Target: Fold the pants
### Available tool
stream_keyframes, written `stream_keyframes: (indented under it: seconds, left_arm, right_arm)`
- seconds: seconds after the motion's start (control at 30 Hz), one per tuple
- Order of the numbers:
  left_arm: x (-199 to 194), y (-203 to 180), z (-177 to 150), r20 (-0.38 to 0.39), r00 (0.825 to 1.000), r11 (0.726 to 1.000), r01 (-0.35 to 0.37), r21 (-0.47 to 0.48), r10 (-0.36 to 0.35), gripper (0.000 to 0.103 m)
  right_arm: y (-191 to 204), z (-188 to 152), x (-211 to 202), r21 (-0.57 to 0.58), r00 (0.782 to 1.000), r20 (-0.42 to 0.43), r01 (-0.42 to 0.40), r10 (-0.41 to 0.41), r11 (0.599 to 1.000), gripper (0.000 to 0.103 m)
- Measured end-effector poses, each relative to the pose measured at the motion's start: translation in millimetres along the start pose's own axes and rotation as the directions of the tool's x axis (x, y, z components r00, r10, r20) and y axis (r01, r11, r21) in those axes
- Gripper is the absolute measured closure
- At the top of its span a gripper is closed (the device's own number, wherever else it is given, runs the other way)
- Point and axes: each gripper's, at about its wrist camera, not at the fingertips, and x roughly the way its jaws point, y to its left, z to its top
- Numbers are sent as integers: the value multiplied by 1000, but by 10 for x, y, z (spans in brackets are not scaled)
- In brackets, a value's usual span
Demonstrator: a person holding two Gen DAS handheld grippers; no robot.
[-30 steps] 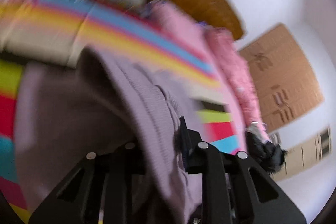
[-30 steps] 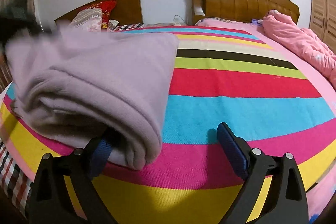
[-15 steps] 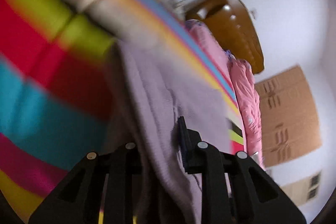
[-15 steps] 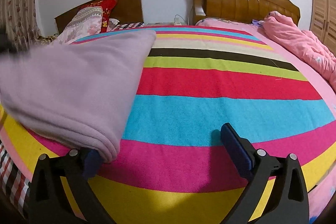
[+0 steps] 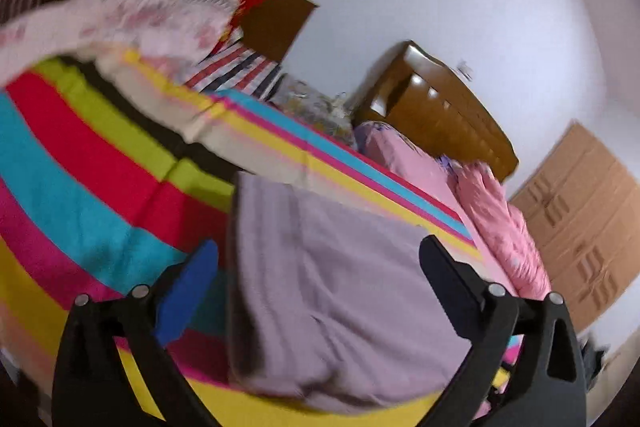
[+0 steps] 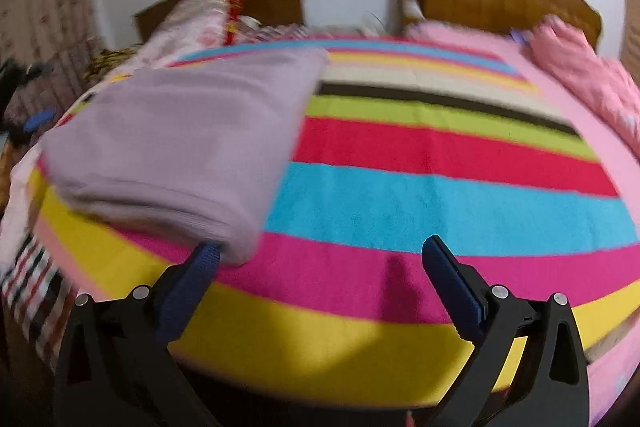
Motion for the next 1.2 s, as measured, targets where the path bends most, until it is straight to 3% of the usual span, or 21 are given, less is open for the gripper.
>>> stream_keyframes:
  seconds: [0.07, 0.17, 0.3, 0.4, 0.47, 0.57, 0.63, 0.73, 0.8, 0.93, 1.03, 1.2]
  left_arm:
    - [32, -256, -95, -37, 999, 994, -17, 106, 21, 2]
    - [256, -617, -314, -51, 989, 951, -116, 288, 137, 2]
    - [567, -579, -553, -114, 972, 931, -159, 328, 206, 3]
    - [793, -487, -713, -141, 946, 895, -217, 389, 290, 2]
    - [824, -460, -803, -122, 946, 873, -220, 434, 300, 2]
    - [875, -438, -808, -132, 943, 871, -222, 437, 307, 2]
    - [868, -449, -830, -124, 940, 866, -235, 441, 318, 1]
    - [862, -447, -876, -106, 941, 862, -243, 445, 320, 1]
    - [841, -438, -882, -98, 945, 863, -240, 445, 314, 1]
    - [834, -455, -897, -85, 946, 861, -245, 446, 313, 1]
    - [823, -447, -903, -75, 948, 861, -244, 447, 308, 1]
    - [825, -468, -930, -66, 949, 860, -248, 446, 308, 1]
  right_arm:
    - [91, 55, -113, -4, 996, 51, -68, 68, 998, 5]
    - [228, 233, -80, 1, 993, 93, -75, 75, 997, 5]
    - [310, 406, 245, 33, 999, 44, -10, 9, 999, 5]
    - [383, 288, 509, -21, 998, -50, 23, -24, 1000, 6]
    - [350, 171, 484, -10, 999, -49, 12, -13, 1000, 6]
    - [267, 181, 494, 33, 995, -95, -25, 29, 999, 6]
    - [312, 220, 452, 5, 996, -90, 0, 1, 1000, 6]
    - [459, 256, 263, -45, 998, -13, 67, -67, 997, 6]
    - [533, 226, 147, -57, 997, 64, 49, -45, 997, 6]
    - [571, 70, 369, -64, 999, -29, -25, 23, 998, 6]
    - [456, 46, 402, 6, 993, -93, -78, 79, 997, 6]
    - [592, 241, 207, -43, 1000, 1, -29, 29, 999, 6]
